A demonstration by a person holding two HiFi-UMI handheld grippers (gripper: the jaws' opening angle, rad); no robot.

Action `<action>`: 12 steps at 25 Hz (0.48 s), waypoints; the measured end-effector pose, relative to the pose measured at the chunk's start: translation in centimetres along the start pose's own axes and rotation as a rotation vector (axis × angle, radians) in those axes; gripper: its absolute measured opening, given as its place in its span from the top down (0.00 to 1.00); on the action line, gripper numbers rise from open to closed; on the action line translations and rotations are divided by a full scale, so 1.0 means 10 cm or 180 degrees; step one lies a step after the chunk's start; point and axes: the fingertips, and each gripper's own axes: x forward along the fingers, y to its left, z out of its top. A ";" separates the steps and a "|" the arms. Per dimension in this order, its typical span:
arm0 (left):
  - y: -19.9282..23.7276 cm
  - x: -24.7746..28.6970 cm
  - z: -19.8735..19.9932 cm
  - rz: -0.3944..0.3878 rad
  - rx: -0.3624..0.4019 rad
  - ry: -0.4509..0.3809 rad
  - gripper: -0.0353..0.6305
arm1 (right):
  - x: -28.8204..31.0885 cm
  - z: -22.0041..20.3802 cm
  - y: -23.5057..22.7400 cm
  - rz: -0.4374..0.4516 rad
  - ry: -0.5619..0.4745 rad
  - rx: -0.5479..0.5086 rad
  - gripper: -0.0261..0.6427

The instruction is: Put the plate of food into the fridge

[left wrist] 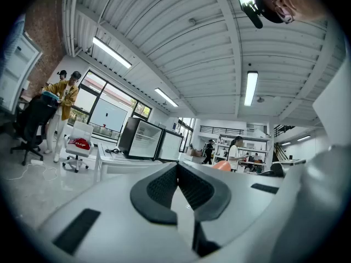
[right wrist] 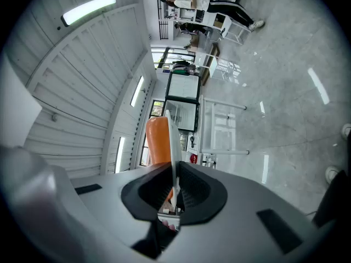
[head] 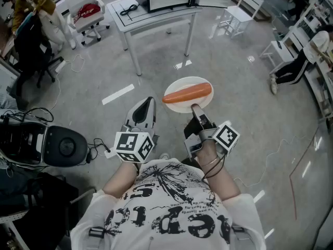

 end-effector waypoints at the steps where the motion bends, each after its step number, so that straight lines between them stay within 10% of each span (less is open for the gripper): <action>1: -0.01 0.01 0.00 -0.0012 -0.0003 0.0005 0.94 | -0.01 0.01 0.00 -0.0004 -0.0008 -0.0003 0.92; 12: -0.06 0.06 0.01 -0.0106 -0.0043 -0.0051 0.94 | -0.06 0.08 -0.01 -0.0072 -0.0101 -0.0032 0.92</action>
